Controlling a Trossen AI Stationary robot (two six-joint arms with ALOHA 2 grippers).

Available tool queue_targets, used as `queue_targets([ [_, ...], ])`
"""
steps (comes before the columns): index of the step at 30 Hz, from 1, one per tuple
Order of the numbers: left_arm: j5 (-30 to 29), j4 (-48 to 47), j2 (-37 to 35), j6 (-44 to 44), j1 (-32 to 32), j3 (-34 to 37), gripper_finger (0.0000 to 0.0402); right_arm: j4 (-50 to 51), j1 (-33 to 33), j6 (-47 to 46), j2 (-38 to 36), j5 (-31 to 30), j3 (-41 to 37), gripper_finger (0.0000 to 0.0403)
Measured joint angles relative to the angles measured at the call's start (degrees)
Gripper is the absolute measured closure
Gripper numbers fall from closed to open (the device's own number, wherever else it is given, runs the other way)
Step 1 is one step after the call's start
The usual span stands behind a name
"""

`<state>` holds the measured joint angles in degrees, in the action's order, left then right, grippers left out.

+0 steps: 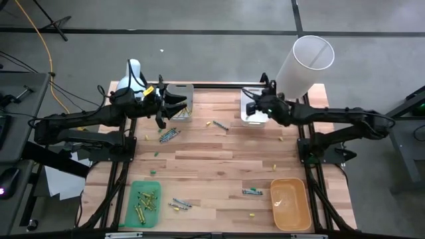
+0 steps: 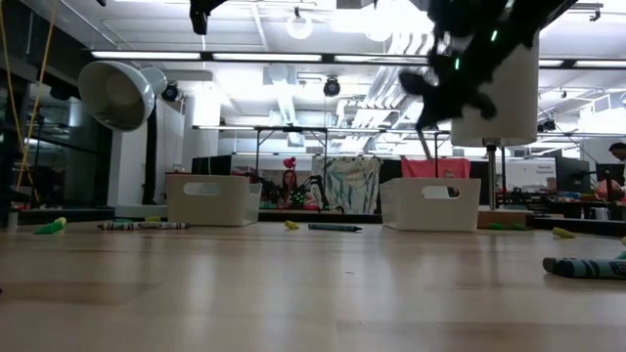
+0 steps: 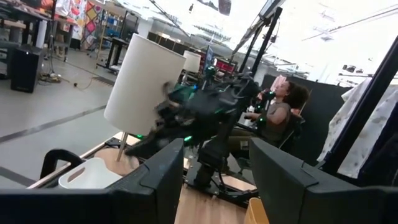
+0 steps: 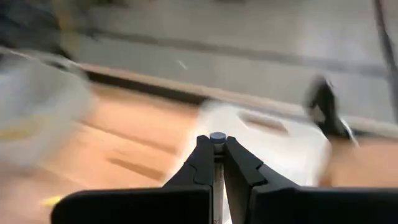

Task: Sort crayons
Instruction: Put the gray crayon into the white bin

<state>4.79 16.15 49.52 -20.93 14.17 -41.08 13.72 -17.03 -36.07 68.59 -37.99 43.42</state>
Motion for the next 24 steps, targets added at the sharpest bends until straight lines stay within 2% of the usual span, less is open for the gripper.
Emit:
queue_targets([
  [9,0.0,0.7,0.0,0.0,0.0,0.0,0.0232,-0.4,-11.8,-7.4,16.1,17.1,0.0,0.04],
  [15,-0.4,0.8,0.0,0.0,0.0,0.0,0.0232,1.5,-15.5,-13.9,19.5,21.4,0.0,0.04],
  [24,-0.9,0.8,0.0,0.1,0.0,0.0,0.0232,1.5,-16.4,-18.0,21.5,26.7,0.0,0.0396],
])
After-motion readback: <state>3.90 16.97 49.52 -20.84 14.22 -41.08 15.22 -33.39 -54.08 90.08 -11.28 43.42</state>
